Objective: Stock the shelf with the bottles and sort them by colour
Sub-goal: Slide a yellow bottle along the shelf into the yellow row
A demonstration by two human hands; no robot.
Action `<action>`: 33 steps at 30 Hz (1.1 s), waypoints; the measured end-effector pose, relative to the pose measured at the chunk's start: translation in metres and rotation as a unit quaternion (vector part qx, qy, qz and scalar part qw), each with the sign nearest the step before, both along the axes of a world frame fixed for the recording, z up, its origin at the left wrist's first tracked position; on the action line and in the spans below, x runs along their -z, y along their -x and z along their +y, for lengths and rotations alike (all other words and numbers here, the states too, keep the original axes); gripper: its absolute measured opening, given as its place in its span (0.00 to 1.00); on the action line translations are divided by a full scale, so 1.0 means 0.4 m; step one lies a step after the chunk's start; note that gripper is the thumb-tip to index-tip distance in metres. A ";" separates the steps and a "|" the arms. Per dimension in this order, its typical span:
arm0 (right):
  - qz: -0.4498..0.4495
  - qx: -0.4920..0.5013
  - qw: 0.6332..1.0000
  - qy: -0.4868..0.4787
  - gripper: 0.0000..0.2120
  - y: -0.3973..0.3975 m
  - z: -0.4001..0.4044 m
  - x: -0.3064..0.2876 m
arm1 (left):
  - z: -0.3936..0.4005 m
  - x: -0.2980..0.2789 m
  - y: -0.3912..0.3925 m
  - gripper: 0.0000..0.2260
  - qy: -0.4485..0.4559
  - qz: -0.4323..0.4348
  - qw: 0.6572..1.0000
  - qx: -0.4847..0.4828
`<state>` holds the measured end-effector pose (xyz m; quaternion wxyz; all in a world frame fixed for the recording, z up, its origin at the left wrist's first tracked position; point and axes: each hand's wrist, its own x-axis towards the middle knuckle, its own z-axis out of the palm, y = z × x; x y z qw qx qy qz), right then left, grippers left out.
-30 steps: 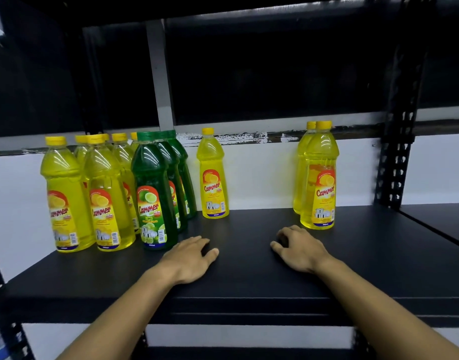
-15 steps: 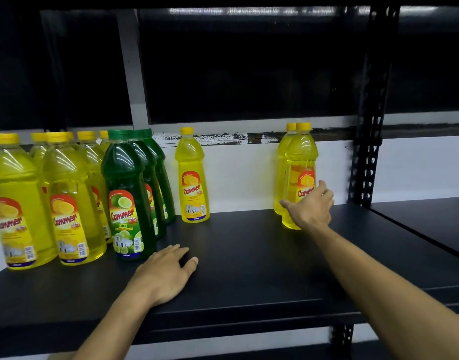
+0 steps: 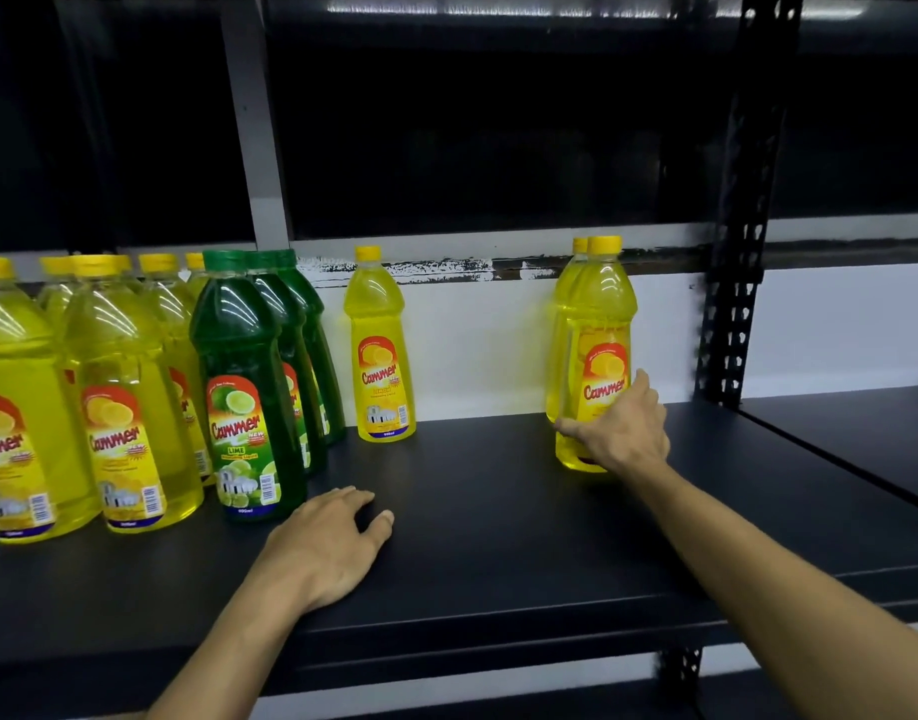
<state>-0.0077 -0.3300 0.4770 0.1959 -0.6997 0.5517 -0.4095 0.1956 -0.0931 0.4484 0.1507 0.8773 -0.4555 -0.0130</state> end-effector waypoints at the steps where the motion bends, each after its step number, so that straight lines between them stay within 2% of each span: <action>1: 0.008 -0.002 1.000 -0.001 0.53 0.005 0.019 0.004 | 0.001 -0.001 0.001 0.26 -0.002 0.000 1.000 0.001; 3: 0.025 -0.017 1.000 0.003 0.49 0.015 0.062 0.009 | 0.000 -0.004 0.005 0.25 -0.003 0.000 1.000 0.001; 7: 0.024 -0.055 0.998 0.034 0.50 0.006 0.165 0.017 | 0.002 -0.012 0.015 0.25 -0.002 0.003 1.000 -0.003; 10: 0.001 -0.080 0.997 0.007 0.48 -0.020 0.242 0.021 | 0.003 -0.013 0.016 0.25 -0.003 0.004 1.000 -0.005; 13: 0.026 -0.114 0.993 -0.025 0.44 -0.044 0.303 0.014 | 0.006 -0.012 0.016 0.25 0.005 0.008 1.000 -0.006; 18: 0.054 -0.160 0.986 -0.004 0.46 -0.078 0.375 0.013 | 0.005 -0.011 0.016 0.25 0.006 0.004 1.000 -0.014; 27: 0.055 -0.208 0.976 0.006 0.48 -0.084 0.379 0.023 | 0.005 -0.008 0.017 0.25 0.010 0.003 1.000 -0.019; 29: 0.059 -0.251 0.966 -0.007 0.45 -0.067 0.362 0.021 | 0.005 -0.008 0.015 0.25 0.012 0.006 1.000 -0.018; 31: 0.055 -0.308 0.950 -0.017 0.37 -0.040 0.341 0.018 | 0.006 -0.009 0.014 0.25 0.012 0.009 1.000 -0.017; 33: 0.045 -0.344 0.937 -0.031 0.36 -0.012 0.318 0.014 | 0.008 -0.009 0.016 0.25 0.012 0.008 1.000 -0.017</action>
